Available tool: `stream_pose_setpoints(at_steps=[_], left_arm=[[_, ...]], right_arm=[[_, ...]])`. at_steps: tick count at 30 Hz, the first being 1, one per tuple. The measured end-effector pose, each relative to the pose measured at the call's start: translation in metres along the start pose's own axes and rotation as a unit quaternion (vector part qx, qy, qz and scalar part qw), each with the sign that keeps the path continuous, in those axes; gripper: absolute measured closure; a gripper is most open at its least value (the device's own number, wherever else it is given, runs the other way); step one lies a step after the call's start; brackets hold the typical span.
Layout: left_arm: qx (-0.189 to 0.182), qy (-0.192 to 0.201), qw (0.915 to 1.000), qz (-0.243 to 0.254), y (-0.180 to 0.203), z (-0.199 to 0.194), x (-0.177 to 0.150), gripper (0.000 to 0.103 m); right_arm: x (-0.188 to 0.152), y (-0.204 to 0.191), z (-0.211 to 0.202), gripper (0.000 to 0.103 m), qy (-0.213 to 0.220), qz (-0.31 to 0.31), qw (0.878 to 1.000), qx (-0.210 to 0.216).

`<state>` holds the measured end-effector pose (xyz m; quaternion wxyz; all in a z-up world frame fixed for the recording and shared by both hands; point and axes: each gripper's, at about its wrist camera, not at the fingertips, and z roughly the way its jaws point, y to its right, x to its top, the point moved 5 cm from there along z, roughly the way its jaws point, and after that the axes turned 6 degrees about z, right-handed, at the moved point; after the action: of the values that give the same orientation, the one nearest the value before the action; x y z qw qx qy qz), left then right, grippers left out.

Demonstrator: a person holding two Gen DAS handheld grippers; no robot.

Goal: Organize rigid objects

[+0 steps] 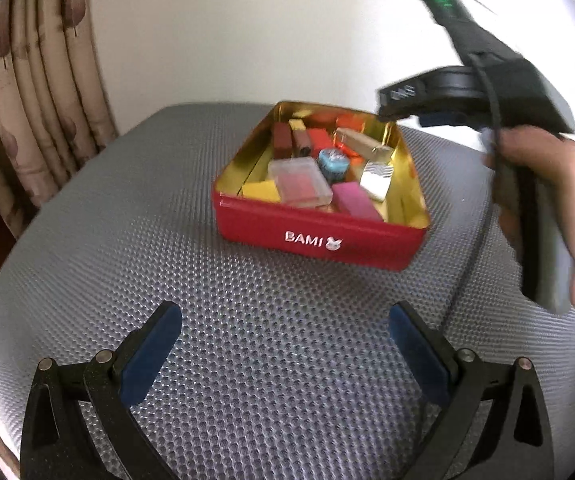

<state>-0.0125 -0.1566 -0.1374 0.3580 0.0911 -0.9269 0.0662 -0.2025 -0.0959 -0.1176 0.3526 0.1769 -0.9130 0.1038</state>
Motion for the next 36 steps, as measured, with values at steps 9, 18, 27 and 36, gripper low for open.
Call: stream_pose_setpoints(at_steps=[9,18,27,36], left_arm=[[0.033,0.043,0.9985,0.01,0.003,-0.052,0.013,0.001],[0.082,0.059,0.9946,0.023,0.012,-0.069,0.031,0.001],[0.081,0.064,0.9942,0.031,0.023,-0.087,0.035,0.001],[0.055,0.079,0.9947,0.036,0.039,-0.1,0.038,0.0]], right_arm=[[-0.049,0.04,-0.07,0.051,0.017,0.033,0.999,-0.032],[-0.078,0.045,-0.122,0.051,0.039,0.049,0.998,-0.032],[-0.086,0.041,-0.167,0.049,0.066,0.059,0.996,-0.018],[-0.096,0.047,-0.196,0.048,0.083,0.06,0.995,-0.019]])
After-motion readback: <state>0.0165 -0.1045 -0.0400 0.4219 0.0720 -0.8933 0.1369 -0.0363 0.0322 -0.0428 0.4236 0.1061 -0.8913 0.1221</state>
